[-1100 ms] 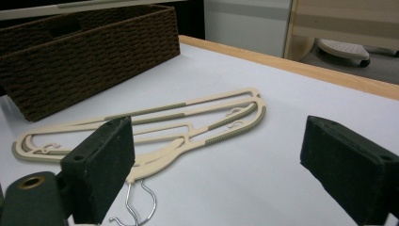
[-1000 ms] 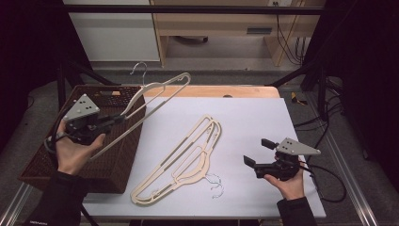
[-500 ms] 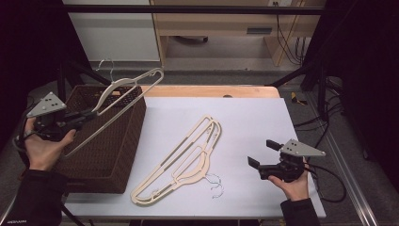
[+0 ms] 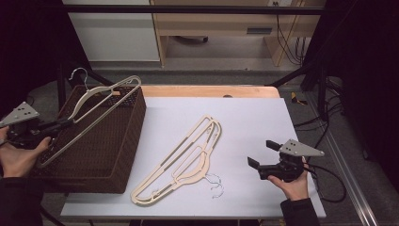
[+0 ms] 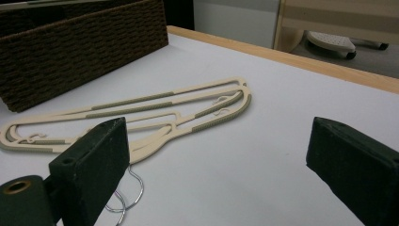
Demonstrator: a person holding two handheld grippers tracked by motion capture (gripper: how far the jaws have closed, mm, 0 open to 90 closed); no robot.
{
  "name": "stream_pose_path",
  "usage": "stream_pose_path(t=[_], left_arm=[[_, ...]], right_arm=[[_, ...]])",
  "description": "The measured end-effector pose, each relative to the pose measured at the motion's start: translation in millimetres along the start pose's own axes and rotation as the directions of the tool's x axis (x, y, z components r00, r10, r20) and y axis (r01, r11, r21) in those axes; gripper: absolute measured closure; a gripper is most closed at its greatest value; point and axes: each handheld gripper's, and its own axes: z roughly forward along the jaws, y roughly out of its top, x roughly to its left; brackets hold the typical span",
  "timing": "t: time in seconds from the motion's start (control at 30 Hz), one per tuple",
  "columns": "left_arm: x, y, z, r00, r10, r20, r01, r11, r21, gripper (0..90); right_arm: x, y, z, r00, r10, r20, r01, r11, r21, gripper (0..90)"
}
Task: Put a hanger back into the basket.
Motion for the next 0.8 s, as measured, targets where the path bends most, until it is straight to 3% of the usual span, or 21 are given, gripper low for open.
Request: stream_pose_path(t=[0.27, 0.53, 0.63, 0.7, 0.8], left_arm=[[8.2, -15.1, -4.6, 0.9998, -0.015, 0.013, 0.015, 0.9996, 0.024, 85.6], [9.3, -35.3, 19.0, 0.9998, -0.021, 0.001, 0.021, 0.9944, 0.103, 85.6], [7.8, -44.7, 32.4, 0.9994, -0.035, -0.001, 0.035, 0.9869, 0.157, 85.6], [7.9, -46.8, 34.8, 0.9991, -0.043, -0.002, 0.043, 0.9845, 0.170, 85.6], [9.9, -48.8, 37.2, 0.9974, -0.070, -0.019, 0.072, 0.9744, 0.213, 85.4]], right_arm=[[0.4, -0.5, 1.3, 1.0000, 0.004, 0.000, -0.004, 1.000, 0.005, 6.7], [1.4, -2.1, 5.5, 1.0000, 0.000, -0.005, 0.000, 1.000, 0.021, 6.7], [1.6, -2.7, 6.8, 1.0000, 0.000, -0.007, 0.001, 1.000, 0.025, 6.7], [1.5, -2.9, 6.9, 1.0000, -0.003, -0.007, 0.003, 1.000, 0.025, 6.7], [1.7, -3.1, 7.0, 1.0000, -0.001, -0.008, 0.001, 1.000, 0.026, 6.7]])
